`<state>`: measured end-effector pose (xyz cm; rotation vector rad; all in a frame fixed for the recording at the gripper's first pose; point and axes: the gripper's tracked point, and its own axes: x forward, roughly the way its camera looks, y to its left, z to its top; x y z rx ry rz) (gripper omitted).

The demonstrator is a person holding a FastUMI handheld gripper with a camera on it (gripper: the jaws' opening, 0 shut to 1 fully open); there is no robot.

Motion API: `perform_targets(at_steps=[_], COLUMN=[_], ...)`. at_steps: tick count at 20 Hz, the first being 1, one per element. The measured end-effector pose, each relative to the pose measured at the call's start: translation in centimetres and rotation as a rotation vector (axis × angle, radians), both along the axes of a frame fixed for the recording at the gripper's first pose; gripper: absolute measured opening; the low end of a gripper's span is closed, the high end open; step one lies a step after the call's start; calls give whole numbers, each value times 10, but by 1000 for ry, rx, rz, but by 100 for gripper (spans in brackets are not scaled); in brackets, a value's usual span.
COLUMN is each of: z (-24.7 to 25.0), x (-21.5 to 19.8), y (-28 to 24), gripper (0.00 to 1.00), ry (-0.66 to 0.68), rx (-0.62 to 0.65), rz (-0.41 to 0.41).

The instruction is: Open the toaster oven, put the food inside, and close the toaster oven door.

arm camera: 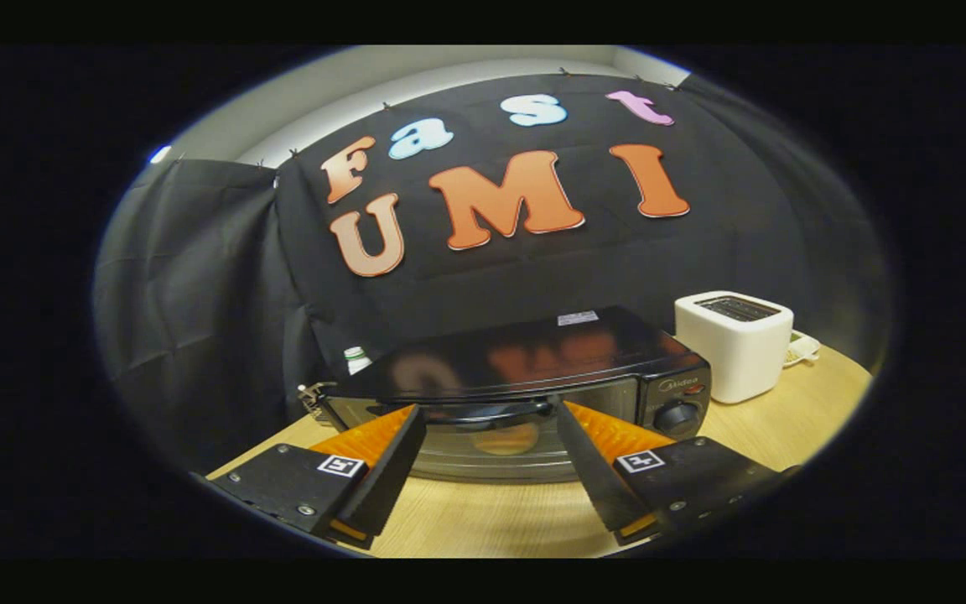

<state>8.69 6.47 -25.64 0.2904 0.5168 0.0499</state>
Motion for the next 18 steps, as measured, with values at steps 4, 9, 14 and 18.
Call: perform_targets(at_steps=[4,9,14,18], z=[6,62,138,188], x=[3,-22,-60,-84], y=[-4,0,-7,-19], gripper=[93,93,93,93], ry=[-55,-171,-304,-371], rx=[-115,-172,-224,-236], rz=[6,21,20,5])
